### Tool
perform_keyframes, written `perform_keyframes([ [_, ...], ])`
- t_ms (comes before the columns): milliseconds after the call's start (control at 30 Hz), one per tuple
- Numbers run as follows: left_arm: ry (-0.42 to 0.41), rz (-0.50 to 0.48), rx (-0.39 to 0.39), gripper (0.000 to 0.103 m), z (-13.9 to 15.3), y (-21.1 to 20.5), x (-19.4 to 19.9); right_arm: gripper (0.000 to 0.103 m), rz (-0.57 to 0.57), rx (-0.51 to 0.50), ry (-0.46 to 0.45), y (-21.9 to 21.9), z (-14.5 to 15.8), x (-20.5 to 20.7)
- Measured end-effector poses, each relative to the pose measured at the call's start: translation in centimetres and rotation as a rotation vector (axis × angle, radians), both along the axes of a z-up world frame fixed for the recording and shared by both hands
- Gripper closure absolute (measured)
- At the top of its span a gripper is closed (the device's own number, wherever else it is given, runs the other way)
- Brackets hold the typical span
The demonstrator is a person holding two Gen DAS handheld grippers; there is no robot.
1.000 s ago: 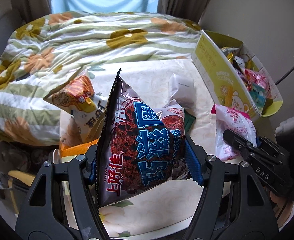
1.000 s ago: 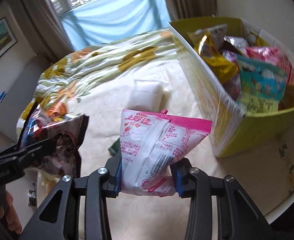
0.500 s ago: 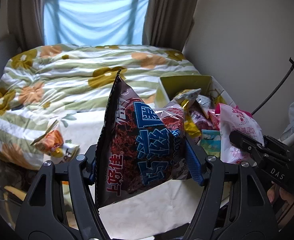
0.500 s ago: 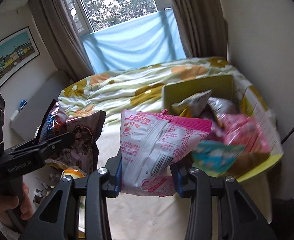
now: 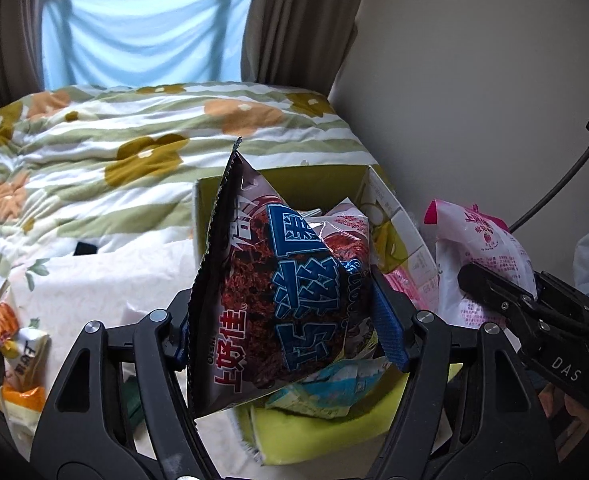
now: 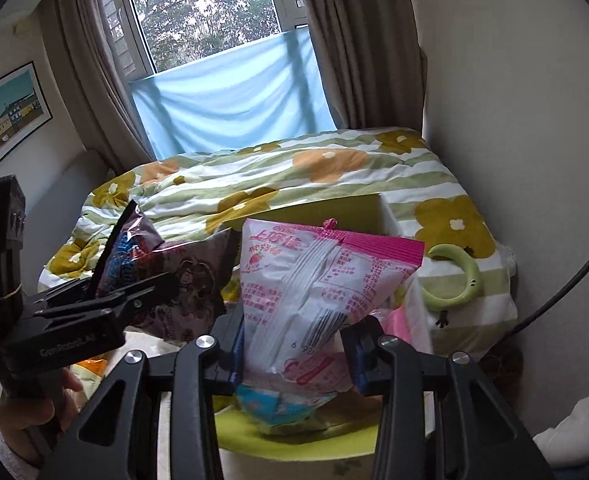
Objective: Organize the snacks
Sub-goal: 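Drop chocolate bag into box with left tool while right tool drops pink-white bag in, then move both open tools back over the remaining snacks on the table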
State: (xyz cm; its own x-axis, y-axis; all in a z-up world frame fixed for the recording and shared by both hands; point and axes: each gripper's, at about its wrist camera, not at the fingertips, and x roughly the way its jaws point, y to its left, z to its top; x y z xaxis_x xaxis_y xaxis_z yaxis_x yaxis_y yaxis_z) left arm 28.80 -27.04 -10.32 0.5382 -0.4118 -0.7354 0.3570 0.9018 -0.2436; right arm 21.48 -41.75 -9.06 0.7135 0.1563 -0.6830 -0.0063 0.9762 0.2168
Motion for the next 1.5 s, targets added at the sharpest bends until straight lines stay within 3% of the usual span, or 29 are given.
perform_keyframes([
  [100, 0.008, 0.004, -0.012, 0.019, -0.9, -2.0, 1.2, 0.066, 0.003, 0.005, 0.012, -1.5, -0.4, 0.8],
  [133, 0.010, 0.008, -0.003, 0.001, -1.3, -2.4, 1.4, 0.066, 0.005, 0.007, 0.016, -1.8, -0.5, 1.1],
  [367, 0.041, 0.067, 0.067, 0.001, -2.7, -1.6, 0.2, 0.066, 0.027, 0.030, 0.039, -3.1, -1.4, 2.2],
  [867, 0.035, 0.191, 0.140, 0.001, -1.5, 2.8, -2.7, 0.065, 0.112, 0.060, 0.141, -2.8, -3.9, 7.7],
  [933, 0.033, 0.205, 0.142, 0.001, -1.3, 3.1, -3.1, 0.061, 0.125, 0.079, 0.163, -2.9, -4.5, 8.3],
  [967, 0.033, 0.210, 0.142, 0.001, -1.3, 3.3, -3.4, 0.048, 0.124, 0.088, 0.165, -3.0, -4.7, 8.2],
  [1000, 0.033, 0.216, 0.144, 0.001, -1.4, 3.4, -3.7, 0.025, 0.121, 0.096, 0.157, -3.2, -4.9, 8.0],
  [1067, 0.035, 0.223, 0.148, 0.001, -1.7, 3.8, -4.4, 0.000, 0.119, 0.109, 0.125, -3.4, -4.9, 7.2],
  [1333, 0.042, 0.244, 0.147, 0.001, -2.5, 4.7, -6.8, 0.000, 0.143, 0.018, 0.099, -2.9, -5.3, 3.9],
  [1500, 0.007, 0.257, 0.148, 0.001, -1.0, 4.7, -8.3, 0.000, 0.142, 0.026, 0.078, -3.1, -4.4, 2.3],
])
